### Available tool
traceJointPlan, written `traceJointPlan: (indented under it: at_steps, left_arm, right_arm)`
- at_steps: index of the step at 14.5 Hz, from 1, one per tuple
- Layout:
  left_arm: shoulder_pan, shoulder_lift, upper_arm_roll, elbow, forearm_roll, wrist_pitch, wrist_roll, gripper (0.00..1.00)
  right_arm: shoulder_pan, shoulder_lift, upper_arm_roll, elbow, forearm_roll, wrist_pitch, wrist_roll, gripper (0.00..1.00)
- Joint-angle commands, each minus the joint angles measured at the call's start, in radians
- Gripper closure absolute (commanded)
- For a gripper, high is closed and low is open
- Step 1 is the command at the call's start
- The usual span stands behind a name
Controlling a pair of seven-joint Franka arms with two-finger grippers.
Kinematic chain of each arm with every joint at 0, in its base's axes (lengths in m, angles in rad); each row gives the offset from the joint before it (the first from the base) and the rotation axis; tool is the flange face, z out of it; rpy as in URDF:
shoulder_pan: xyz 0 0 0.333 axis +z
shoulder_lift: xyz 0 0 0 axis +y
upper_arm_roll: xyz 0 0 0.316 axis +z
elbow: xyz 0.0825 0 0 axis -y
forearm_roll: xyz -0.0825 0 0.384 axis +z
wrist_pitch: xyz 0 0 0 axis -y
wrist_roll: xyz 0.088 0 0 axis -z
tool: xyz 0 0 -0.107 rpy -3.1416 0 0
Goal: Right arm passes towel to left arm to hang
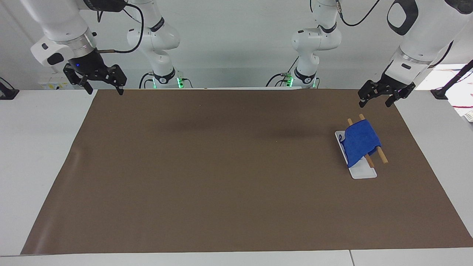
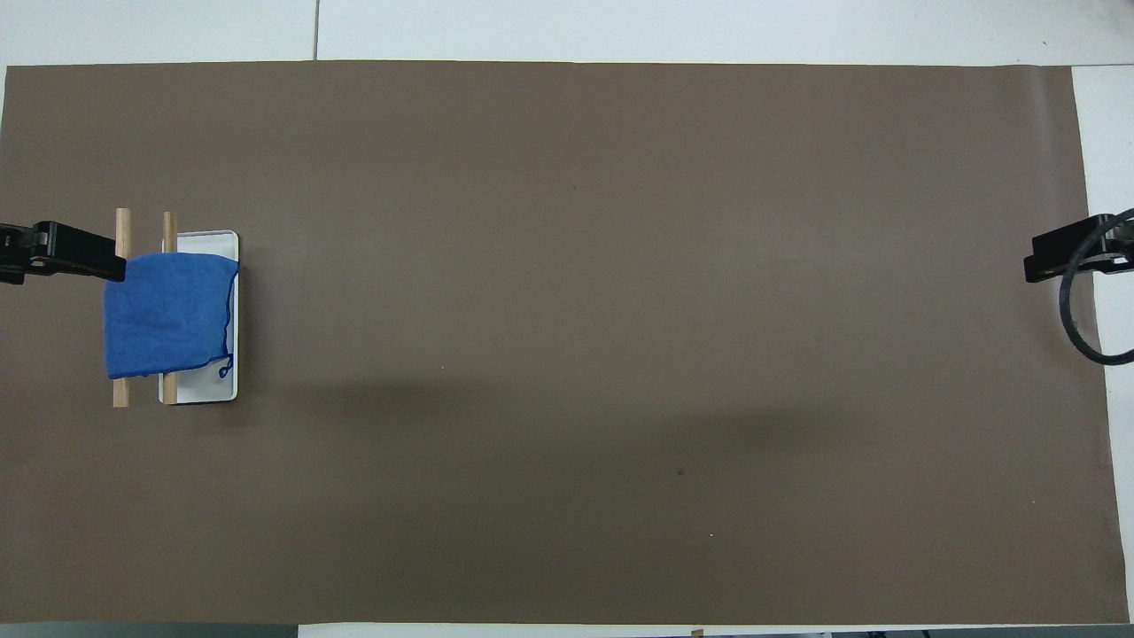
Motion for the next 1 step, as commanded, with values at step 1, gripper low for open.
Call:
traceJointPlan:
  at_steps: [1]
  left_arm:
    - [0.001,-0.007,0.004,-0.006,0.014,0.009,0.017,0.0]
  right_arm:
    - [-0.017,-0.008,0.009,-0.022,-0.005,0.023,0.009,0.0]
